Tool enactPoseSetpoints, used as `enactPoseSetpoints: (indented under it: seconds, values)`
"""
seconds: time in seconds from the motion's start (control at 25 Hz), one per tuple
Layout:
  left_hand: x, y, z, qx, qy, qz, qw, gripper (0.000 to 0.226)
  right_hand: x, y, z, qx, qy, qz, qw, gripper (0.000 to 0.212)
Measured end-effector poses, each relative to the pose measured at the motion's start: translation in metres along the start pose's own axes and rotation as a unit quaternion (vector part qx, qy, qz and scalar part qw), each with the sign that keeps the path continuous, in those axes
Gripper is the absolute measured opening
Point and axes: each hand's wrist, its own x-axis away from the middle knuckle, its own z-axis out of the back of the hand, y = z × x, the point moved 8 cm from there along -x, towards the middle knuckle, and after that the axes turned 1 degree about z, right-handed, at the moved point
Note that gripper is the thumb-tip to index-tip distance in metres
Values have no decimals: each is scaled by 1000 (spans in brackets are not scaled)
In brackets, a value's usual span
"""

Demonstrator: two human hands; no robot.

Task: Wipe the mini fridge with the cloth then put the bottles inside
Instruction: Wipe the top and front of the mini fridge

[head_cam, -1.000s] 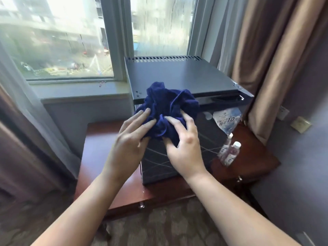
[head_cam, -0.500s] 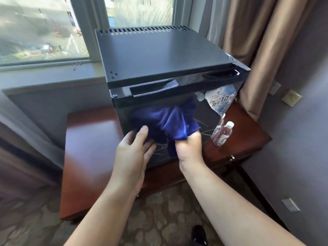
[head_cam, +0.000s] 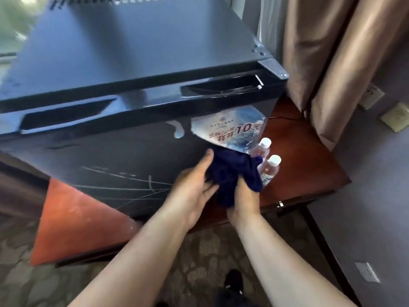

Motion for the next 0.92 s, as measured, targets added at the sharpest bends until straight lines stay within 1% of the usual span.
enactPoseSetpoints:
  seconds: [0.08,0.16,0.24,0.32,0.4,0.56,0.6,0.68,0.76,0.84,0.92]
  values:
    - [-29,-31,-26,-7,4,45,999,15,-28,-1,31,-6,37,-29,999,40]
    - [-54,-61,-40,-10,28,74,997,11,-49,-4,58,38,77,-67,994,35]
    - [-74,-82,-38,6,50,81,995,7,-65,-5,72,91,90,-93,987,35]
    - [-83,-91,-28,24,58,81,995,7,-72,-3,76,112,100,-105,983,34]
    - [-82,-91,-17,27,56,77,995,7,-68,1,75,100,95,-106,985,36]
    - [-70,-81,15,2,73,77,994,5,-39,24,58,108,59,-142,982,21]
    - [-67,-80,27,-10,82,82,993,5,-31,31,52,122,58,-141,981,22]
    - [-57,-76,54,-48,99,96,989,10,-12,48,34,143,62,-143,977,31]
    - [-44,-70,84,-61,90,123,986,21,12,64,13,160,64,-141,975,40]
    - [-30,-63,110,-23,40,144,989,33,39,80,-14,171,45,-147,973,44]
    - [-13,-46,139,20,0,138,990,50,69,92,-45,190,12,-145,971,36]
